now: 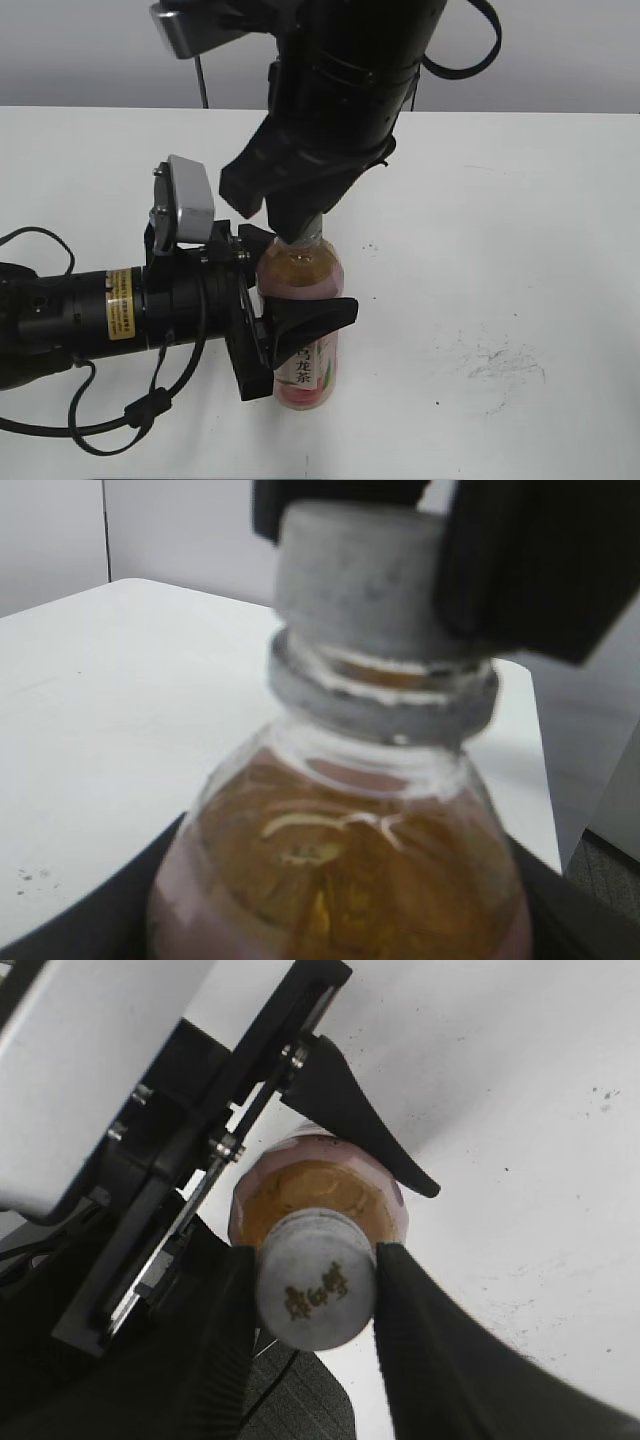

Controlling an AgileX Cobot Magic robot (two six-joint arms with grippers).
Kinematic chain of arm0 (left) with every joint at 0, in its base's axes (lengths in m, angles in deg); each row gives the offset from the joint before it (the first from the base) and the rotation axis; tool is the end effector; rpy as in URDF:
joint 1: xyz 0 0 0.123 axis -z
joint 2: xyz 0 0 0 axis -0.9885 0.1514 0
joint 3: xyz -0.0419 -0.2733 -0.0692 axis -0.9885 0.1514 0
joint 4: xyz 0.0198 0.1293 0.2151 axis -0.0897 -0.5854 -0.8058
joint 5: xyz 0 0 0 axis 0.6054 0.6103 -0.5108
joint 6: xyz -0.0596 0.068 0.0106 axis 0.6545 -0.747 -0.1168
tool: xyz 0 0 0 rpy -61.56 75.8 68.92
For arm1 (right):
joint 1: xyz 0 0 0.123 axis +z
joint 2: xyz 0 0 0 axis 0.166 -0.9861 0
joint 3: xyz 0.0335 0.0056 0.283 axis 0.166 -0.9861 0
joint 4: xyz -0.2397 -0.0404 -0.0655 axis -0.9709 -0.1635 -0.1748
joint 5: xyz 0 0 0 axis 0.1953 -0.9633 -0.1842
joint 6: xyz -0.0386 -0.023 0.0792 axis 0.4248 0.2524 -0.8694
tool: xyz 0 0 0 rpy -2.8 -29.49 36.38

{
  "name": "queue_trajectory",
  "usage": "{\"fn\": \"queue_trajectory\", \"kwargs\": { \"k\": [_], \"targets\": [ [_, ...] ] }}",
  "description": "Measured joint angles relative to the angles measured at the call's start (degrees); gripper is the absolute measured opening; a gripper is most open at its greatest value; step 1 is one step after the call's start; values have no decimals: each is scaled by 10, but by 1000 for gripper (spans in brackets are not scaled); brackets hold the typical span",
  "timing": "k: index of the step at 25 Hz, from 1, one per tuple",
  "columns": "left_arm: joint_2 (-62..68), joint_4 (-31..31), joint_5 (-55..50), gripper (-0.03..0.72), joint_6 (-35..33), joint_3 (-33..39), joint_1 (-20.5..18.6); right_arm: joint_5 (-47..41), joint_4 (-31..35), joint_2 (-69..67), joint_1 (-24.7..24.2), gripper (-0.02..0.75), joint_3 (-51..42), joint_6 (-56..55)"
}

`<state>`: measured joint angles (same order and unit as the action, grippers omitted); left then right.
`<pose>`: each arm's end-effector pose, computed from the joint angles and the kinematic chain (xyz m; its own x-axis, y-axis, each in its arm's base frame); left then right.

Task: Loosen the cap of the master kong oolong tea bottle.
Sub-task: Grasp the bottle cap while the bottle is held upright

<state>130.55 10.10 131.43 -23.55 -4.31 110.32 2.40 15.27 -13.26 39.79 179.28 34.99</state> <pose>0.2184 -0.1953 0.1318 -0.1495 0.1139 -0.9822 0.9558 0.2709 -0.1140 0.2392 0.2886 0.3082 -0.5327 -0.7973 -0.2837 -0.8371 0.5457 0.0382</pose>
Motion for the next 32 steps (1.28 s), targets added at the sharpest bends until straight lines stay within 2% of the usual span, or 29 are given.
{"fn": "queue_trajectory", "kwargs": {
  "k": [7,9,12,19,25,32],
  "targets": [
    [0,0,0,445,0,0,0,0,0,0,0,354,0,4],
    [0,0,0,445,0,0,0,0,0,0,0,337,0,5],
    [0,0,0,445,0,0,0,0,0,0,0,269,0,10],
    [0,0,0,445,0,0,0,0,0,0,0,269,0,37],
    [0,0,0,445,0,0,0,0,0,0,0,269,0,168],
    [0,-2,0,445,-1,0,0,0,3,0,0,269,0,407]
  ]
}}
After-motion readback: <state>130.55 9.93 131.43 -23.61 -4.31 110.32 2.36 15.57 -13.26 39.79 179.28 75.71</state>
